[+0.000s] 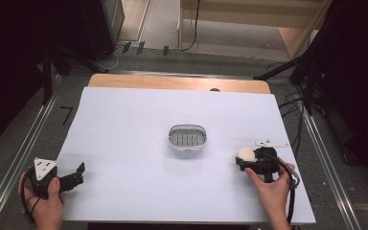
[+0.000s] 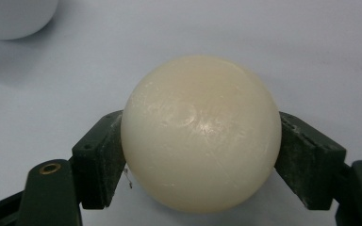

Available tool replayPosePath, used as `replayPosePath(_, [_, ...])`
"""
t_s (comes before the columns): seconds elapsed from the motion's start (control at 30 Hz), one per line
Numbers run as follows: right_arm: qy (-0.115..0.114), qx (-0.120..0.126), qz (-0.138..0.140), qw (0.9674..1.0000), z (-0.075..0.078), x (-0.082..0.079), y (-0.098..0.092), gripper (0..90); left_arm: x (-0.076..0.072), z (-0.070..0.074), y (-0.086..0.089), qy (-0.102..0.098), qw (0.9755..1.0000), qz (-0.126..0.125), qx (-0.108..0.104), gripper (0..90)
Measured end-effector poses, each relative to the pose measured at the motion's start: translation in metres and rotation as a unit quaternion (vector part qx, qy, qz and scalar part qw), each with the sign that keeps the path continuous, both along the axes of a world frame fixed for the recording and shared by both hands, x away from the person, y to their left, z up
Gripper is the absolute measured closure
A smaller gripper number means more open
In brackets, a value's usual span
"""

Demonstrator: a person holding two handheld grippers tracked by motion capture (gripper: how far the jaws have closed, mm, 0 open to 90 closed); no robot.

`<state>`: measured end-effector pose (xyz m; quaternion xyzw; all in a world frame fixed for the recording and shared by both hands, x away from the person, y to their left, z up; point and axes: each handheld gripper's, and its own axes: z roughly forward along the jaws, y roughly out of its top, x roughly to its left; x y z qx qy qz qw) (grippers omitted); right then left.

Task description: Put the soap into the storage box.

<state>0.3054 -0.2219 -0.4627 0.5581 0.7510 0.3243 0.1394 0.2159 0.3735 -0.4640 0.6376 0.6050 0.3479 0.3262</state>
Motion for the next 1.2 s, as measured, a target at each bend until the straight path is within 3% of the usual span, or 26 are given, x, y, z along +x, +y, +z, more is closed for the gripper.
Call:
replayPosePath(0.5, [-0.01,0.003,0.03,0.9995,0.01,0.006,0.027,24.6,0.0,0.0,0.0,0.001,1.0,-0.001,-0.002,0.0])
replayPosePath(1.2, [-0.026,0.011,0.043,0.9987,0.024,0.013,0.047,24.6,0.0,0.0,0.001,0.001,1.0,-0.001,-0.003,0.0])
